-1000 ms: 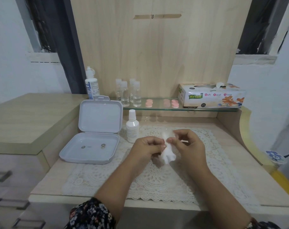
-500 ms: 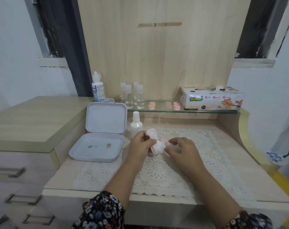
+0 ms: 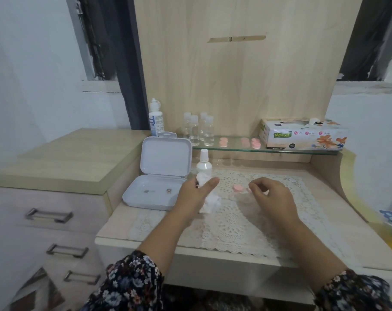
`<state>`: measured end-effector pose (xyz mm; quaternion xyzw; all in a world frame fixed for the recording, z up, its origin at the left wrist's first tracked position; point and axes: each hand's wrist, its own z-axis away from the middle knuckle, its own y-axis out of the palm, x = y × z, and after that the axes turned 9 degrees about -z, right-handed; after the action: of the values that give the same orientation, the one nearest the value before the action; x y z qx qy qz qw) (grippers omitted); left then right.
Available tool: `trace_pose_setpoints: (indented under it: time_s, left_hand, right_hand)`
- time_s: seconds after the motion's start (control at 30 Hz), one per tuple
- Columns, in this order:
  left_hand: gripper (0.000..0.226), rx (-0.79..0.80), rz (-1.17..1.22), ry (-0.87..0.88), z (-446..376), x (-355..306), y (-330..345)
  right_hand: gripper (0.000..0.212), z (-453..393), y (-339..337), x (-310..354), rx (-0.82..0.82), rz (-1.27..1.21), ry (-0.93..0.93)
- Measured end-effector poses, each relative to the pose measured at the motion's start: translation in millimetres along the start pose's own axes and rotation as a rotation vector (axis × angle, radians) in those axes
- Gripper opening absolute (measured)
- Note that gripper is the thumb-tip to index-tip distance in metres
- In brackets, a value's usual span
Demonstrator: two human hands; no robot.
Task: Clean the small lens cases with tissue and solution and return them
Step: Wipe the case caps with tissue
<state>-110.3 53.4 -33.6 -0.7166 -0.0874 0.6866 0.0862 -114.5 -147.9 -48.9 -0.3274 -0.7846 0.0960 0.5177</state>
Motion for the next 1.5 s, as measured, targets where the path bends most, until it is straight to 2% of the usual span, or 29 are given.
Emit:
trace_pose_setpoints:
  time_s: [0.07, 0.13, 0.23, 0.33, 0.43, 0.5, 0.6, 0.67, 0.73, 0.83, 0.93, 1.03, 1.1, 1.33, 1.5]
  left_hand:
    - [0.04, -0.031, -0.028, -0.037, 9.1, -5.7, -11.9]
    - [0.054, -0.088, -0.015, -0.169, 13.0, -6.6, -23.3]
    - [0.054, -0.156, 0.118, -0.267, 15.8, -2.3, -40.2]
    - [0.032, -0.167, 0.231, -0.21, 22.9, 2.7, -58.1]
    - [0.022, -0.161, 0.231, -0.123, 26.1, 13.8, -80.3]
    - [0.022, -0.137, 0.246, -0.069, 31.3, 20.1, -99.6]
    - [0.034, -0.119, 0.19, -0.028, 47.8, 26.9, -132.4]
    - [0.035, -0.153, 0.137, 0.002, 60.8, 33.7, -153.0]
    - [0.034, -0.239, 0.14, 0.026, 74.4, 39.2, -170.2]
    - [0.023, -0.324, 0.217, 0.034, 92.2, 49.4, -192.2]
    - [0.027, -0.366, 0.194, -0.011, 106.2, 70.2, -220.6]
    - [0.018, -0.322, 0.263, -0.057, 122.1, 96.0, -250.3]
    - [0.022, -0.303, 0.26, -0.092, 132.6, 114.9, -267.7]
    - [0.016, -0.398, 0.175, -0.383, 152.4, 179.3, -295.5]
    - [0.023, -0.442, 0.036, -0.589, 154.8, 224.4, -293.5]
  right_hand:
    - [0.016, -2.3, -2.0, 8.0, -0.008, -0.018, 0.0]
    - [0.015, -1.7, 0.1, 19.3, -0.014, -0.053, -0.008]
    - [0.015, 2.7, 10.6, 38.5, -0.015, -0.154, -0.018]
    - [0.015, 9.6, 28.8, 59.6, 0.047, -0.244, -0.013]
    - [0.015, 21.1, 53.3, 84.1, 0.141, -0.373, -0.005]
    - [0.016, 30.4, 71.0, 104.4, 0.204, -0.435, -0.028]
    - [0.016, 46.6, 96.9, 137.5, 0.314, -0.546, -0.101]
    - [0.013, 59.6, 116.3, 157.9, 0.414, -0.621, -0.132]
    - [0.021, 74.3, 138.0, 175.9, 0.557, -0.664, -0.12]
    - [0.037, 95.8, 173.0, 194.3, 0.671, -0.579, -0.161]
    - [0.027, 115.4, 199.3, 207.2, 0.662, -0.539, -0.171]
    - [0.024, 132.5, 220.5, 213.8, 0.645, -0.5, -0.133]
    - [0.018, 144.2, 234.2, 215.9, 0.679, -0.458, -0.115]
    - [0.029, 185.3, 290.7, 202.8, 0.982, -0.319, 0.065]
    - [0.031, 206.3, 327.0, 178.6, 1.075, -0.269, 0.242]
